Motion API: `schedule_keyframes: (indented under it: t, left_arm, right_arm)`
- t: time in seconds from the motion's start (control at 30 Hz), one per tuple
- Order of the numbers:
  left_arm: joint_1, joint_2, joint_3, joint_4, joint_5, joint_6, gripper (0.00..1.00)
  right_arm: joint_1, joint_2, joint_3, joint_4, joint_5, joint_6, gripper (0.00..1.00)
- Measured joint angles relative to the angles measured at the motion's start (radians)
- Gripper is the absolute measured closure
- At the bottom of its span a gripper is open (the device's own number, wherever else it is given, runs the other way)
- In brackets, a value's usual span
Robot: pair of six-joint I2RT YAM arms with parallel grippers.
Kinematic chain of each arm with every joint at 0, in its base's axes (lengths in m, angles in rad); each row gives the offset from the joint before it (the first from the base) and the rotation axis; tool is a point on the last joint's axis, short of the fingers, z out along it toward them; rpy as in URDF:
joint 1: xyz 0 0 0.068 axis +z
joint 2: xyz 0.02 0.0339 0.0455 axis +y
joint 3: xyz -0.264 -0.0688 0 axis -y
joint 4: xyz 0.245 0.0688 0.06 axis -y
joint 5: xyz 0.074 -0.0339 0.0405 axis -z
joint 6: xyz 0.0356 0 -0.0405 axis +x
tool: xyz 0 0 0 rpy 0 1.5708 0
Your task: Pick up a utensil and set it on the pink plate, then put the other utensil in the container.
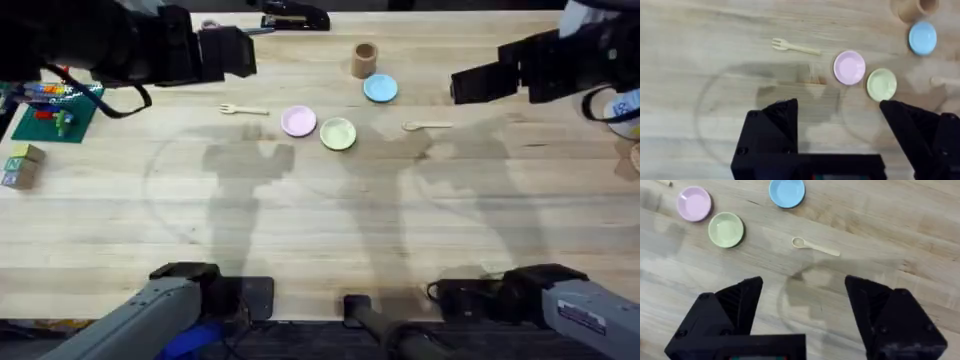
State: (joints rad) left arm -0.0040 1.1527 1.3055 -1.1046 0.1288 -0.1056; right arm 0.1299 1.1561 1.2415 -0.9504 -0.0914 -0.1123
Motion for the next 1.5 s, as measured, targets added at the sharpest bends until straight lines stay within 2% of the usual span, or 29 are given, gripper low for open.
schedule_keyframes:
  t: [0.23, 0.4, 0.57, 0.67, 0.8, 0.87, 1.0, 1.07, 1.2, 1.5]
  left_arm:
    - [-0.016, 0.076, 0.098, -0.061, -0.093, -0.26, 0.004]
    - [-0.07, 0.178, 0.22, -0.142, -0.205, -0.413, 0.004]
    - [-0.11, 0.287, 0.303, -0.147, -0.284, -0.547, 0.005]
    - [-0.111, 0.336, 0.308, -0.135, -0.307, -0.637, 0.005]
    - [-0.109, 0.39, 0.308, -0.113, -0.317, -0.799, 0.005]
    - [-0.109, 0.415, 0.308, -0.095, -0.318, -0.893, 0.005]
    - [-0.104, 0.461, 0.308, -0.071, -0.298, -1.038, 0.005]
    - [-0.096, 0.486, 0.308, -0.068, -0.282, -1.084, 0.005]
    - [-0.075, 0.526, 0.308, -0.059, -0.266, -1.131, 0.006]
    - [0.001, 0.595, 0.308, -0.027, -0.218, -1.255, 0.006]
  right_arm:
    - [0.0, 0.0, 0.0, 0.0, -0.002, 0.0, 0.004]
    - [0.0, 0.0, 0.0, 0.0, -0.002, 0.0, 0.004]
    - [0.0, 0.0, 0.0, 0.004, -0.002, 0.0, 0.003]
    - [0.0, 0.0, 0.0, 0.004, -0.002, 0.0, 0.003]
    - [0.0, 0.0, 0.0, 0.004, -0.002, 0.0, 0.003]
    - [0.0, 0.0, 0.0, 0.004, -0.002, 0.0, 0.003]
    - [0.0, 0.0, 0.0, 0.004, -0.002, 0.0, 0.004]
    - [0.0, 0.0, 0.0, 0.004, -0.002, 0.0, 0.005]
    - [0.0, 0.0, 0.0, 0.003, -0.002, 0.0, 0.004]
    - [0.0, 0.0, 0.0, 0.003, -0.002, 0.0, 0.003]
